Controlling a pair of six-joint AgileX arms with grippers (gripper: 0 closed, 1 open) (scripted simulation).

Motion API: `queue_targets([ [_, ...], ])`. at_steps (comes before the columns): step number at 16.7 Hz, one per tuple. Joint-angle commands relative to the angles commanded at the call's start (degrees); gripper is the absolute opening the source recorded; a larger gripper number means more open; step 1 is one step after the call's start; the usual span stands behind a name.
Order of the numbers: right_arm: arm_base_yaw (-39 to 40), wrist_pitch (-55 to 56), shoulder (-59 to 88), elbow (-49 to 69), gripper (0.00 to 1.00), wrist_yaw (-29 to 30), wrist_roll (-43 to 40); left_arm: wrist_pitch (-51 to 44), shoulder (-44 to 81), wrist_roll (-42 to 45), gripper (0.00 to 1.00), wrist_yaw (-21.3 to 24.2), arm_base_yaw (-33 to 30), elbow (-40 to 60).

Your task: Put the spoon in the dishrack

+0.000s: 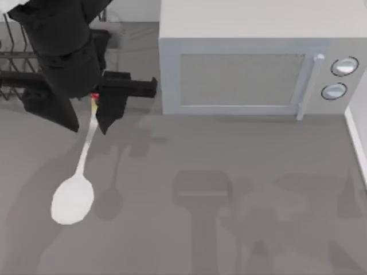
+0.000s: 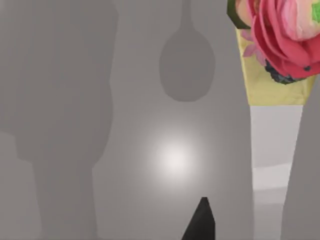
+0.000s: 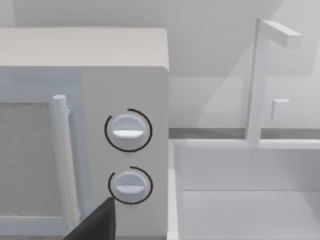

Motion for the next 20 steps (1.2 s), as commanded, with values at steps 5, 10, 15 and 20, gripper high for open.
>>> queue_targets([
  [5, 0.0, 0.0, 0.0, 0.0, 1.0, 0.0, 0.0, 11.32, -7.81, 3.84, 0.0, 2.14, 6.49, -4.68],
  [10, 0.0, 0.0, 0.0, 0.0, 1.0, 0.0, 0.0, 32.61, -20.68, 10.54, 0.0, 5.69, 18.2, -14.57],
  [15, 0.0, 0.0, 0.0, 0.0, 1.0, 0.0, 0.0, 56.34, -35.05, 17.89, 0.0, 9.55, 30.71, -25.3],
  [20, 0.0, 0.0, 0.0, 0.0, 1.0, 0.0, 0.0, 70.64, -46.0, 22.57, 0.0, 12.3, 39.16, -31.86],
])
